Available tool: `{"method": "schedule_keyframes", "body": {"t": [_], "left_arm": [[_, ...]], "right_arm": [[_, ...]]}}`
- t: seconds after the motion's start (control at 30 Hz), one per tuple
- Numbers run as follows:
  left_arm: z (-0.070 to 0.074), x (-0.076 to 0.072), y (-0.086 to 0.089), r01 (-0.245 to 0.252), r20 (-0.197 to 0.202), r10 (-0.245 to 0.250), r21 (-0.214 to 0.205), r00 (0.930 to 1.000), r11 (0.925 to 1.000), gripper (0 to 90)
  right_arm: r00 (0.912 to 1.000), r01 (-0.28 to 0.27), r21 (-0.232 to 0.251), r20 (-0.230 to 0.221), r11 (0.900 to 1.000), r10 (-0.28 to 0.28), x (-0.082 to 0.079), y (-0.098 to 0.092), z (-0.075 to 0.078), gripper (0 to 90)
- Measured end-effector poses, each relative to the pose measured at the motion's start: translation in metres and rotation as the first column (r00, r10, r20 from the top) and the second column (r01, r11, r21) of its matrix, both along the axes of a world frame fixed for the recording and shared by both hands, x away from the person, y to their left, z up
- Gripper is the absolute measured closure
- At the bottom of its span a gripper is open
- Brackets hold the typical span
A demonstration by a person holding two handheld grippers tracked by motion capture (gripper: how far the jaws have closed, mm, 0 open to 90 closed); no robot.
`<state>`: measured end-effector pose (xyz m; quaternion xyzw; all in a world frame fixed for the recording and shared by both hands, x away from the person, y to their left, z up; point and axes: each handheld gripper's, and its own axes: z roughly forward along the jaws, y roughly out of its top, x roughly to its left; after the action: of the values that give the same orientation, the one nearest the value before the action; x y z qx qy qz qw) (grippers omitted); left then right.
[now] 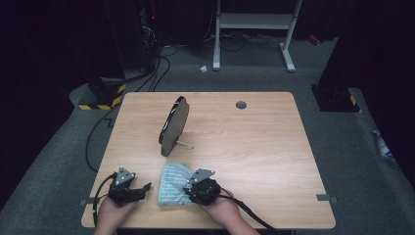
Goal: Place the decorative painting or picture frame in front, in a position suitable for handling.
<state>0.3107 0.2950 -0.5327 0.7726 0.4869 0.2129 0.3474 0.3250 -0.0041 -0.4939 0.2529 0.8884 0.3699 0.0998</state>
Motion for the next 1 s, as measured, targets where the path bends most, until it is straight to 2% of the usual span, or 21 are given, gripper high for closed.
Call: {"method": "schedule_keyframes", "body": {"t": [0.3,0.57,0.8,0.87,1.0], "left_arm": [[0.0,0.0,0.0,0.0,0.0,0.0,0.0,1.0,1.0,22.7],[0.0,0.0,0.0,0.002,0.001,-0.002,0.0,1.0,1.0,22.7],[0.0,0.0,0.0,0.003,0.001,-0.003,0.0,1.0,1.0,22.8],[0.0,0.0,0.0,0.002,0.001,-0.002,0.001,1.0,1.0,22.8],[0.0,0.0,0.0,0.001,0.0,-0.001,0.001,1.0,1.0,22.8]], "right_arm": [[0.9976,0.035,0.055,0.057,0.9978,-0.038,-0.002,-0.017,0.021,67.8],[0.9927,0.086,0.081,0.078,0.993,-0.092,0.0,-0.039,0.028,67.8],[0.9851,0.135,0.121,0.09,0.9835,-0.146,0.001,-0.063,0.032,67.9],[0.9816,0.153,0.143,0.092,0.9778,-0.167,0.002,-0.072,0.033,67.9],[0.9732,0.188,0.138,0.108,0.9725,-0.203,0.004,-0.087,0.035,67.9]]}}
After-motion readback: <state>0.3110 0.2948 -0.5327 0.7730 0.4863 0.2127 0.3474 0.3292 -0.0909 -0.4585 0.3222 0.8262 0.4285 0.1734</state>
